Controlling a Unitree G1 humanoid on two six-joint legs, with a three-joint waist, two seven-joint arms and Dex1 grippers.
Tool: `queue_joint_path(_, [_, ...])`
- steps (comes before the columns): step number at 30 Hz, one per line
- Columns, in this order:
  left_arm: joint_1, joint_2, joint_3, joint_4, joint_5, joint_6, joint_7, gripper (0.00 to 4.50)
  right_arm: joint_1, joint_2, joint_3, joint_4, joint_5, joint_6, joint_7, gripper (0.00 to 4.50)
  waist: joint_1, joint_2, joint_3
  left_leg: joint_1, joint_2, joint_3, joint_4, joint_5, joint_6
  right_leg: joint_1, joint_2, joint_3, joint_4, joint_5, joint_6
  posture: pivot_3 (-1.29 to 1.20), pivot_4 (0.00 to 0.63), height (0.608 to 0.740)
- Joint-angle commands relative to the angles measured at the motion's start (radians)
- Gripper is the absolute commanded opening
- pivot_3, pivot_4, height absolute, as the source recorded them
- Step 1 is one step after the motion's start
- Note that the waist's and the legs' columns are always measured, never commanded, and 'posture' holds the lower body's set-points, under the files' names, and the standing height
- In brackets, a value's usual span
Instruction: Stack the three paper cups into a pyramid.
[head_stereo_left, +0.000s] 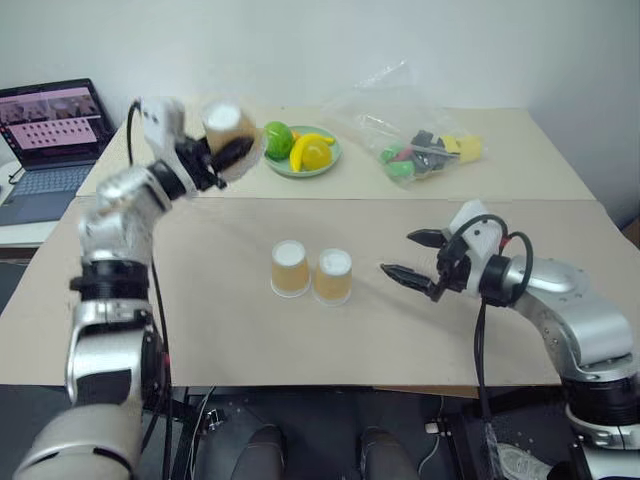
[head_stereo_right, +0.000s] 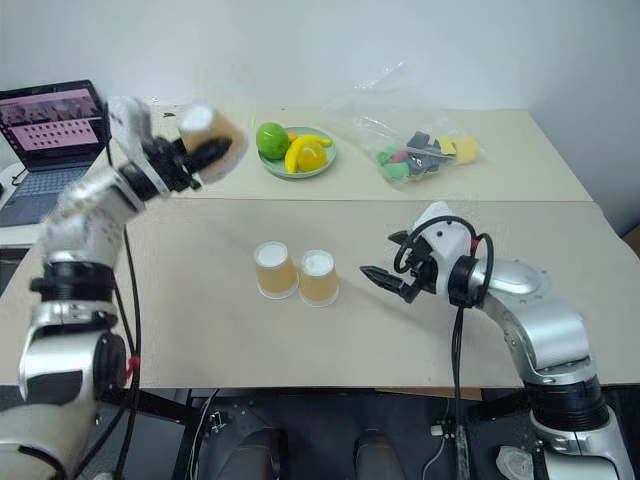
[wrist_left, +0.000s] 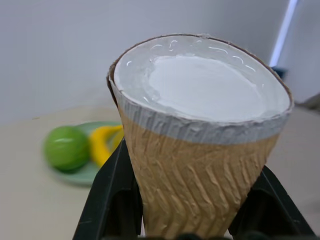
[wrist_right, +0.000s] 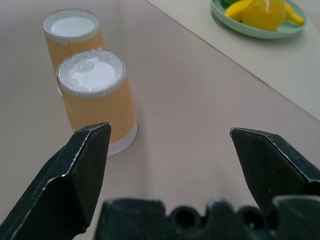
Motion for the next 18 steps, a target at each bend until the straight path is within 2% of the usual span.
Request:
queue_joint_path(1, [-0.065, 0.07, 0.028, -0.031, -0.197, 0.313, -0.211, 1.93, 0.009, 0.008, -0.028, -0.022, -0.014, -0.034, -0.031, 4.5, -0.013, 0.0, 0.0, 0.0, 0.0, 0.0, 0.0, 0.0, 0.0, 0.0, 0.0, 0.0, 0.0, 0.0, 0.0, 0.0, 0.15, 0.74])
queue_joint_path(4, [-0.066, 0.116, -0.105, -0.026, -0.134, 0.336, -0.344, 1.93, 0.03, 0.015, -0.039, -0.03, -0.017, -0.039, -0.056, 4.5, -0.017, 0.0, 0.0, 0.002, 0.0, 0.0, 0.0, 0.0, 0.0, 0.0, 0.001, 0.0, 0.002, -0.001, 0.001, 0.0, 0.15, 0.74])
queue_joint_path(8, [-0.077, 0.14, -0.28, 0.016, 0.001, 0.236, -0.508, 1.93, 0.073, 0.032, -0.049, -0.065, -0.02, -0.034, -0.093, 4.5, -0.015, 0.0, 0.0, 0.004, 0.0, 0.0, 0.0, 0.0, 0.0, 0.001, 0.001, 0.0, 0.004, -0.001, 0.001, 0.0, 0.15, 0.74])
queue_joint_path(13, [-0.123, 0.109, -0.38, 0.119, 0.141, 0.058, -0.596, 1.93, 0.126, 0.051, -0.068, -0.101, -0.02, -0.028, -0.134, 4.5, -0.013, 0.0, 0.0, 0.001, 0.0, 0.0, 0.0, 0.0, 0.0, 0.0, 0.001, 0.0, 0.002, -0.001, 0.001, 0.0, 0.15, 0.74])
queue_joint_path(18, [-0.173, 0.062, -0.468, 0.186, 0.15, -0.02, -0.61, 1.93, 0.166, 0.068, -0.087, -0.137, -0.014, -0.02, -0.171, 4.5, -0.011, 0.0, 0.0, 0.0, 0.0, 0.0, 0.0, 0.0, 0.0, -0.001, 0.0, 0.001, 0.002, -0.001, 0.001, 0.0, 0.15, 0.74])
